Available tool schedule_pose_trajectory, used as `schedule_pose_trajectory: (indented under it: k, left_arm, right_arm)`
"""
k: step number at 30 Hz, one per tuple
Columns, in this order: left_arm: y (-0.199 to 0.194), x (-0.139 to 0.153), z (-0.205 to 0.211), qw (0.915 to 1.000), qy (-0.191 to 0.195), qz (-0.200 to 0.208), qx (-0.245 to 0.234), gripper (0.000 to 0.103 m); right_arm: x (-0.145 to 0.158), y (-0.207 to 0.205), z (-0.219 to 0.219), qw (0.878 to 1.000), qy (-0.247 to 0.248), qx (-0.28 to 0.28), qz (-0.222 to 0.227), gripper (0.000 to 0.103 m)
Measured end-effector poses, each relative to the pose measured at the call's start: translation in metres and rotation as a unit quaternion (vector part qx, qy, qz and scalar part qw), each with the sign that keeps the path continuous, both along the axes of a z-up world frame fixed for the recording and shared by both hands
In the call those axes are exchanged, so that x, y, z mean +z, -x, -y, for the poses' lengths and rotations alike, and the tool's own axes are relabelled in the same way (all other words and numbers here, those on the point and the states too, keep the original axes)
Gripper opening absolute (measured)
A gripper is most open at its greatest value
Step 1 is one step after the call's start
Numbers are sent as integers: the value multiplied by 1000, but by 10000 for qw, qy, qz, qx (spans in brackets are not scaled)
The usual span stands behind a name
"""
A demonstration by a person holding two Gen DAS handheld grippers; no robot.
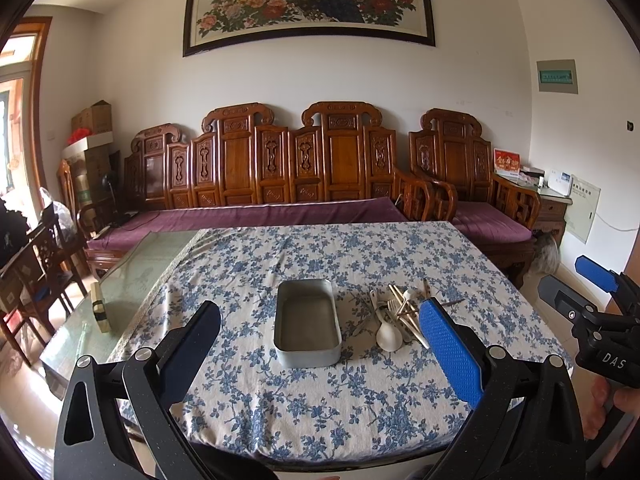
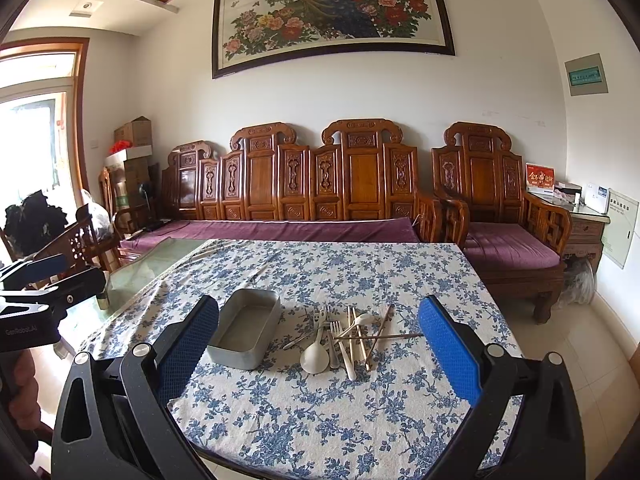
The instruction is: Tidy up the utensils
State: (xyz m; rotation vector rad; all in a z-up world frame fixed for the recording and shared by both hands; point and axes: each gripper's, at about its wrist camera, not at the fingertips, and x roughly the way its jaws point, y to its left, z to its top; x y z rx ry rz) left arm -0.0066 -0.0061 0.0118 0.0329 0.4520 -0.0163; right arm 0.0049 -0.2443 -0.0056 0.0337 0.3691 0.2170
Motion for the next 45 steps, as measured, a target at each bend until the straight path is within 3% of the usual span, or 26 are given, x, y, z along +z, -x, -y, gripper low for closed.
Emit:
schedule_pose_trajectory:
  k: [28,37,45]
  left_arm:
    - [1,-6,-1,10000,-13,-27,-5,97]
    - [-37,-36,-1,9987,17,-489,-157,97]
    - [-84,-64,6,9946,24,-969,-378,96]
  right_arm:
    - [-6,0,3,10000,-3,3,-18,100]
    - [-22,-22,8,9997,33,28,-250,100]
    - [-52,-68,15,9982,60,70,-587,99]
